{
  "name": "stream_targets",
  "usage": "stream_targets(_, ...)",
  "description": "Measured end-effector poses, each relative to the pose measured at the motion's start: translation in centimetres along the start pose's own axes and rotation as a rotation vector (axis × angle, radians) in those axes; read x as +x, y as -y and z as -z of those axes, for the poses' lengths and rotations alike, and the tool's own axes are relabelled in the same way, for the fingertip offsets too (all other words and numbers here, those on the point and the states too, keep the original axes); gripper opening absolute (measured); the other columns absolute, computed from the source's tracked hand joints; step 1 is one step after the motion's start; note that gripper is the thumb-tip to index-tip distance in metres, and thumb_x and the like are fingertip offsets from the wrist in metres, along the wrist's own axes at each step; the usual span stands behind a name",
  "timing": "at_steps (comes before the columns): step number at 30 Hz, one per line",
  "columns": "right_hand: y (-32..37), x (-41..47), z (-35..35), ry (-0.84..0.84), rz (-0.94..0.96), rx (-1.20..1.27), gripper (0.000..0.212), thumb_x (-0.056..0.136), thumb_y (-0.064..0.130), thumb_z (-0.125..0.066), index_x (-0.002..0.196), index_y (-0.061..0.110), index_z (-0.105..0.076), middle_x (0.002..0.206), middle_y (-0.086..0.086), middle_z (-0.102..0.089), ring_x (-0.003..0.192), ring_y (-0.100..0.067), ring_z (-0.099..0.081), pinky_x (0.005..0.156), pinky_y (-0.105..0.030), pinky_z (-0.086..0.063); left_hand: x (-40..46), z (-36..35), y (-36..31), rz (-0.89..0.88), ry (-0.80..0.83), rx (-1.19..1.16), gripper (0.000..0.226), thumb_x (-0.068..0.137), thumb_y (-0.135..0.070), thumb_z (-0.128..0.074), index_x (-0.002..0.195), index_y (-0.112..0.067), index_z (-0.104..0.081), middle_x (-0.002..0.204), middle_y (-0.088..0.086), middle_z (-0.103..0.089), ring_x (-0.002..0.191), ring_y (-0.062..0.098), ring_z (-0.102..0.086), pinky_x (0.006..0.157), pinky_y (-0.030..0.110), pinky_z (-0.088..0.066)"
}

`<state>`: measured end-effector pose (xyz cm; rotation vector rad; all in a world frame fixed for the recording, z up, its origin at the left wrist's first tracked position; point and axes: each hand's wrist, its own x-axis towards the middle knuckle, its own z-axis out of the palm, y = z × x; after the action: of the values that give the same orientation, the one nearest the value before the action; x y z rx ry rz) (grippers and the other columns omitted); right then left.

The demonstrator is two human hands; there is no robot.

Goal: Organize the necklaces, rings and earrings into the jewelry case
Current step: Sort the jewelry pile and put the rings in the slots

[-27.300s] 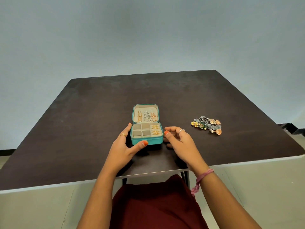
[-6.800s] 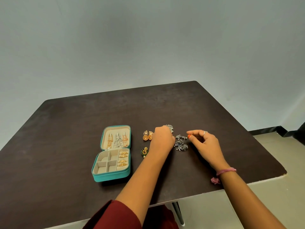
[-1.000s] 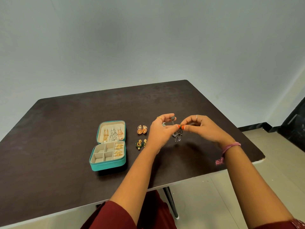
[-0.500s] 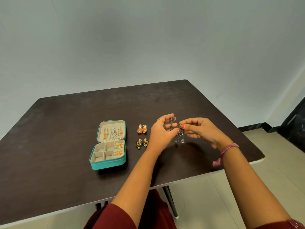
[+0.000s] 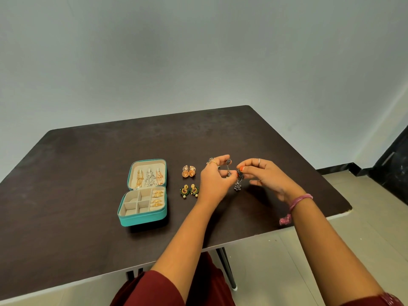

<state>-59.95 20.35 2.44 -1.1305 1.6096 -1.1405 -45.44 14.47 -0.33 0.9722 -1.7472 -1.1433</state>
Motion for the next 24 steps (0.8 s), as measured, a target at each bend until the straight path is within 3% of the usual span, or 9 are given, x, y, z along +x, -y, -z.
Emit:
stream_targets(6,-1.0,-0.2,0.2,0.07,0.054,0.13,0.014,0.09,0.015,-0.061,0.101,0.019,-0.07,0.103,0.0,-0.072,0.101,-0.013,-0.066,0.094,-0.035,-0.049,0.1,-0.1,-0.3,-0.026,-0.048,-0.03,0.047,0.077,-0.006,-0.07,0.122,-0.016,-0.058,0.102,-0.009,-0.064,0.08,-0.004,-0.066,0.082,0.021,-0.055)
stream_targets(13,-1.8,-0.4,-0.6,0.02,0.152,0.281,0.019,0.089,0.006,-0.06,0.106,0.008,-0.068,0.104,-0.01,-0.072,0.102,-0.023,-0.067,0.09,-0.031,-0.055,0.4,-0.1,-0.4,-0.06,-0.076,-0.06,0.047,0.076,-0.004,-0.07,0.118,-0.022,-0.057,0.107,-0.002,-0.065,0.087,0.006,-0.068,0.082,0.032,-0.058)
stream_targets(21,-2.3,-0.7,0.0,0.008,0.194,0.093,0.011,0.09,0.014,-0.061,0.098,0.016,-0.068,0.098,-0.005,-0.069,0.095,-0.02,-0.064,0.086,-0.033,-0.053,0.5,-0.1,-0.2,-0.078,-0.114,-0.058,0.044,0.078,-0.005,-0.068,0.119,-0.018,-0.059,0.105,-0.004,-0.065,0.087,0.006,-0.067,0.079,0.026,-0.057)
stream_targets(24,-2.5,-0.9,0.5,0.034,0.175,0.067,0.011,0.09,0.016,-0.06,0.099,0.015,-0.067,0.106,-0.006,-0.068,0.104,-0.021,-0.063,0.093,-0.035,-0.052,0.6,-0.2,-0.1,-0.071,-0.128,-0.062,0.043,0.079,-0.005,-0.067,0.12,-0.016,-0.059,0.104,-0.003,-0.066,0.085,0.003,-0.067,0.077,0.02,-0.056)
